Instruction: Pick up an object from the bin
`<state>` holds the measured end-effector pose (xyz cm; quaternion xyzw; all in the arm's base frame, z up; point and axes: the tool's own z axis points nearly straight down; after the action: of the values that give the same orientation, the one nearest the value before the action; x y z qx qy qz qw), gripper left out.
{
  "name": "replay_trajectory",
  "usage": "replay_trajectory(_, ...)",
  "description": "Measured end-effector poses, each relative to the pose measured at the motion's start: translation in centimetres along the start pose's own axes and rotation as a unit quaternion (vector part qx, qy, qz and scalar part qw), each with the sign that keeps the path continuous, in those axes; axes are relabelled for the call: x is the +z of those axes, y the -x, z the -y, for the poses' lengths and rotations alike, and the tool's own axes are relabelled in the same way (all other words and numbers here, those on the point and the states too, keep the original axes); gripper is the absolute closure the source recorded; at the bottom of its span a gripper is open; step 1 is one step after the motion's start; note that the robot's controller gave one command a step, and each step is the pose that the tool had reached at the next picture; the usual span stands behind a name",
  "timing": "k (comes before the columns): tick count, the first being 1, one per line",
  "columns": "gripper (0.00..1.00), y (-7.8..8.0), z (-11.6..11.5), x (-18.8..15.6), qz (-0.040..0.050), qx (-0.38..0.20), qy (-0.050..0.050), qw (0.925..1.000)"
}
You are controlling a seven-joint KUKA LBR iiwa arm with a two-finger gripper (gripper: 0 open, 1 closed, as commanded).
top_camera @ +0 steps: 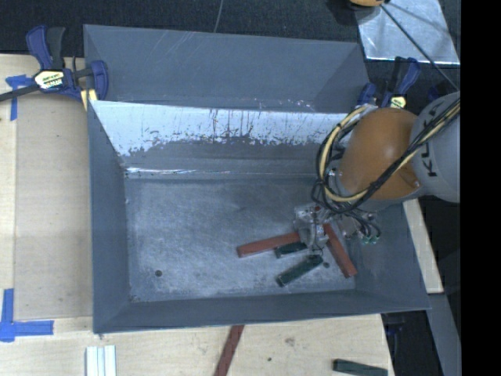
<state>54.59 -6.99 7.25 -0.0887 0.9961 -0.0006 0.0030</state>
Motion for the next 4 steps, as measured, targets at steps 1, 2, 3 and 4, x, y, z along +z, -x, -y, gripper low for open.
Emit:
replay_trajectory(1,0.0,-0.1,0.0,0.2,-0.0014,0.0,0.0,1.0)
replay_trajectory(2,0.0,-0.1,0.0,0.2,-0.0015,-0.001,0.0,1.0)
replay_trajectory(3,1.0,-0.4,-7.4,0.0,-0.0005,-0.114,0.001,0.9934)
replay_trajectory(4,1.0,-0.4,-7.4,0.0,-0.0005,-0.115,0.001,0.9934)
